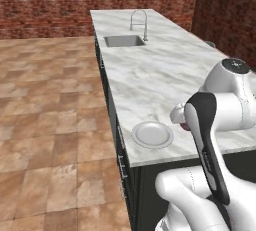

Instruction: Pick the onion from the microwave and place it on plate located on the counter.

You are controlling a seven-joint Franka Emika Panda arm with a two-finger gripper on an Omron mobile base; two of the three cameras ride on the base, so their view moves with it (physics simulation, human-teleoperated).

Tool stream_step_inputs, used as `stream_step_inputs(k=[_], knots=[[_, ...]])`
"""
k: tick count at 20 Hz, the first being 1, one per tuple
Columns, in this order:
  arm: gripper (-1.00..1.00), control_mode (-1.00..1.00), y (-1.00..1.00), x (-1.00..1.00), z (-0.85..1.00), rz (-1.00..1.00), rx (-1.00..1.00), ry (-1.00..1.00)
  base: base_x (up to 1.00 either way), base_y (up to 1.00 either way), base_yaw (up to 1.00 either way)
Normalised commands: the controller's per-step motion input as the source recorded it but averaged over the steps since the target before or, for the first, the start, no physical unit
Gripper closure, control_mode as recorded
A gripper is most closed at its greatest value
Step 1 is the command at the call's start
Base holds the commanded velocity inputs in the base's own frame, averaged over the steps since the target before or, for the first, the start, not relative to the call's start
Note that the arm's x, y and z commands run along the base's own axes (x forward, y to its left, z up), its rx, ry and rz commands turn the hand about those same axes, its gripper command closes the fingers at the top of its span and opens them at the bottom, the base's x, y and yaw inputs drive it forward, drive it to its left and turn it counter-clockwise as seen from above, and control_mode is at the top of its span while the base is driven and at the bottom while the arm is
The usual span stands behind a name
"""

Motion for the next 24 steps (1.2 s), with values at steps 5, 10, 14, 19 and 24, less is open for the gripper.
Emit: stream_step_inputs(k=[5,10,14,19,24], knots=[[1.0,-1.0,0.0,0.83,-0.35,0.0,0.01,0.0,0.0,0.0,0.0],[1.0,-1.0,0.0,0.99,-0.57,0.0,0.01,0.01,0.0,0.0,0.0],[1.0,-1.0,0.01,0.84,-0.8,0.0,0.0,0.07,0.0,0.0,0.0],[1.0,-1.0,0.0,0.68,-0.82,0.0,0.0,0.04,0.0,0.0,0.0],[1.0,-1.0,0.0,0.55,-0.6,0.0,0.0,0.0,0.0,0.0,0.0]])
